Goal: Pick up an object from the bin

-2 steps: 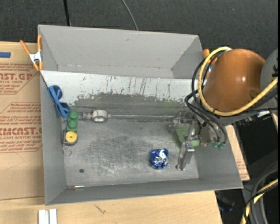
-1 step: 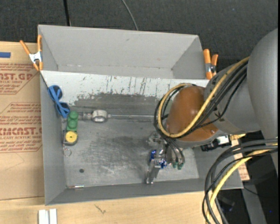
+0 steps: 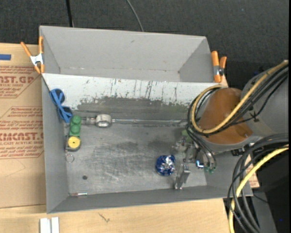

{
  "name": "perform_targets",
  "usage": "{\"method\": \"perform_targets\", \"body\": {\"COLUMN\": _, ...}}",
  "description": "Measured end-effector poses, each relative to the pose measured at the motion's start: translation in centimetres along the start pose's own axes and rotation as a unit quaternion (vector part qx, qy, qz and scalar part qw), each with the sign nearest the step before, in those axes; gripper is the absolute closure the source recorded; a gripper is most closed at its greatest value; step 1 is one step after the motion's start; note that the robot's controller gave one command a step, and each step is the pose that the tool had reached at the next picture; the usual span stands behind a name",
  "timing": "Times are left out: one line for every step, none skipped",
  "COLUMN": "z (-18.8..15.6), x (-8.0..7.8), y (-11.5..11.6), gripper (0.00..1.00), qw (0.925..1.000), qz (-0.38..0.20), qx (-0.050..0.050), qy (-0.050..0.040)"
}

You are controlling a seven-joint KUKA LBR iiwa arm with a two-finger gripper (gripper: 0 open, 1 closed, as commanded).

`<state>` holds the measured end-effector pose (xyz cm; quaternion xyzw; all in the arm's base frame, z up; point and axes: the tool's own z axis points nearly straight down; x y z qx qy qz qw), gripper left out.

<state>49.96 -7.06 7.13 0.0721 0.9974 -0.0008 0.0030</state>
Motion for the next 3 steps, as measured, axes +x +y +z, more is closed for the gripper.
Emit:
{"method": "perform_targets", "body": {"z": -0.1, "x": 1.4, "y": 4.0, "gripper": 0.00, "qw": 0.9972, "qz": -0.075, "qx": 0.000, "qy": -0.0030}}
{"method": "perform_targets", "body": {"z": -0.2, "x": 1.3, "y": 4.0, "gripper": 1.00, "qw": 0.9972, "qz": -0.074, "qx": -0.001, "qy": -0.0048}}
{"method": "perform_targets", "body": {"z": -15.1, "x": -1.9, "y": 4.7, "gripper": 1.00, "qw": 0.9813, "qz": -0.192, "qx": -0.001, "qy": -0.0023}}
